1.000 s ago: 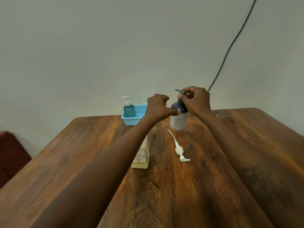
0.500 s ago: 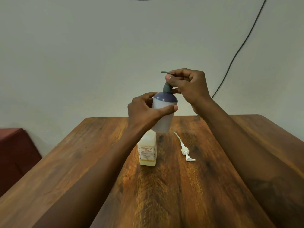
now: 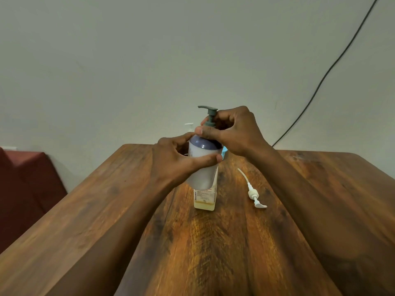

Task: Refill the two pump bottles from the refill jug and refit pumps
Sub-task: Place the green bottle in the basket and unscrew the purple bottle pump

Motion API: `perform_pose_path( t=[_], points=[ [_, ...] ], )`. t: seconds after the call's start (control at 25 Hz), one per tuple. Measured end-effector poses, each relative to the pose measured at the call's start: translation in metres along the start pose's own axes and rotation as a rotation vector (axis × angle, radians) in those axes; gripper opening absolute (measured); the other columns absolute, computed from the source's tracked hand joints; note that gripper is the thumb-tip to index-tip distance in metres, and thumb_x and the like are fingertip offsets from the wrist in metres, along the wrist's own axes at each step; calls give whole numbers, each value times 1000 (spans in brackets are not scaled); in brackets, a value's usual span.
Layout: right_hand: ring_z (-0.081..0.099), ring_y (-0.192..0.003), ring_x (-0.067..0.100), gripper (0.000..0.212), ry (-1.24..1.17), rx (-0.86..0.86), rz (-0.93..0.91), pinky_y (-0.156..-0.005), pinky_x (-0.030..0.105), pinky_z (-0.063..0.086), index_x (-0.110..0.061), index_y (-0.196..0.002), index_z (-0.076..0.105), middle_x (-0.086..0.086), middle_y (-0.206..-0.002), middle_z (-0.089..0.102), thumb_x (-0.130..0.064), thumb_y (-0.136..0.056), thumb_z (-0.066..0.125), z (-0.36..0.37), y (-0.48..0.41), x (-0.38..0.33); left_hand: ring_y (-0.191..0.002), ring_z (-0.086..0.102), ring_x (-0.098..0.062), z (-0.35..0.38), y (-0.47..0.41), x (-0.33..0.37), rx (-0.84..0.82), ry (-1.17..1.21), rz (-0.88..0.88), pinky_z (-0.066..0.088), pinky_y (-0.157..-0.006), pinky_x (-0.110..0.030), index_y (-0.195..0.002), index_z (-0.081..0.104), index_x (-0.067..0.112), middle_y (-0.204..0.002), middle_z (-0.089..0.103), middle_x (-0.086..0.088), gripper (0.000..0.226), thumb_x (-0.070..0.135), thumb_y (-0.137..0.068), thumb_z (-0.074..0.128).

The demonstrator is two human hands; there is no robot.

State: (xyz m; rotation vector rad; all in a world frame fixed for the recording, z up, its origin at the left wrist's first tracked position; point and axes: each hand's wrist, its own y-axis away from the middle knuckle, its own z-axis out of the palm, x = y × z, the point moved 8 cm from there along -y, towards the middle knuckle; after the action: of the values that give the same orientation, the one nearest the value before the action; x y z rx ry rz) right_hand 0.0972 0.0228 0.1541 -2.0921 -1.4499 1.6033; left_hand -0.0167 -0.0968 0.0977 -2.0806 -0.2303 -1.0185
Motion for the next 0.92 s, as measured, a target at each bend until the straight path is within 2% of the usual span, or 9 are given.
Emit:
perform_pose_path(
  t=[0.12, 0.24, 0.36, 0.48, 0.56, 0.68, 0.76, 0.84, 0.92],
  points=[
    [76, -86, 15, 24, -97, -118, -44, -78, 33, 63, -7, -100, 79, 1, -92, 79, -23, -83, 84, 13, 5, -3, -90, 78, -10, -6, 7, -11, -112, 75, -91, 63, -74, -23, -113, 78, 21, -97, 82, 6, 45, 30, -72, 94],
    [74, -104, 23, 27, -328, -295, -30, -88, 34, 60, 1, -117, 71, 11, -110, 76, -7, -91, 73, 23, 11, 1, -77, 75, 2, -4, 13, -16, -258, 92, -111, 53, -63, -7, -109, 75, 16, -80, 79, 19, 29, 6, -84, 83],
    [67, -120, 18, 43, -375, -414, 31, -101, 37, 55, -12, -137, 60, 6, -126, 71, -17, -94, 69, 31, 15, 3, -79, 76, 1, -6, 17, -12, -235, 206, -144, 53, -63, -7, -114, 75, 13, -80, 79, 17, 34, 6, -82, 85],
    [70, -93, 3, 41, -110, -179, 23, -84, 24, 57, -23, -108, 75, -9, -99, 76, -50, -77, 79, 22, 13, 2, -83, 76, 2, -6, 16, -13, -176, 210, -106, 57, -68, -11, -111, 76, 24, -91, 80, 13, 43, 23, -71, 93],
    [68, -76, 4, 34, -19, -94, 28, -73, 28, 59, -24, -89, 76, -9, -81, 73, -54, -73, 83, 17, 13, 4, -91, 78, -4, -6, 14, -13, -143, 219, -97, 64, -76, -23, -111, 76, 30, -100, 81, 9, 53, 39, -62, 94],
    [73, -100, 12, 28, -233, -234, 114, -93, 38, 60, -14, -119, 72, -2, -106, 77, -22, -92, 74, 24, 14, 9, -96, 79, -12, -9, 13, -18, -111, 225, -99, 66, -83, -37, -117, 76, 28, -108, 81, 5, 65, 44, -59, 99],
    [69, -116, 18, 50, -430, -327, 184, -100, 38, 56, -14, -147, 50, 5, -125, 72, -5, -99, 62, 26, 16, 10, -97, 79, -14, -12, 13, -24, -93, 234, -119, 66, -83, -40, -117, 76, 28, -108, 81, 5, 65, 48, -58, 97],
    [67, -120, 17, 63, -396, -334, 187, -100, 35, 56, -21, -155, 37, 3, -131, 69, -16, -99, 64, 27, 17, 9, -98, 78, -14, -14, 14, -23, -87, 205, -113, 66, -83, -40, -119, 76, 29, -109, 81, 6, 65, 49, -61, 96],
    [69, -107, 6, 69, -130, -204, 137, -93, 30, 59, -27, -146, 48, -6, -118, 72, -48, -86, 74, 22, 16, 7, -97, 77, -10, -15, 14, -22, -66, 153, -94, 67, -83, -38, -122, 75, 26, -109, 80, 8, 62, 43, -67, 98]
  ],
)
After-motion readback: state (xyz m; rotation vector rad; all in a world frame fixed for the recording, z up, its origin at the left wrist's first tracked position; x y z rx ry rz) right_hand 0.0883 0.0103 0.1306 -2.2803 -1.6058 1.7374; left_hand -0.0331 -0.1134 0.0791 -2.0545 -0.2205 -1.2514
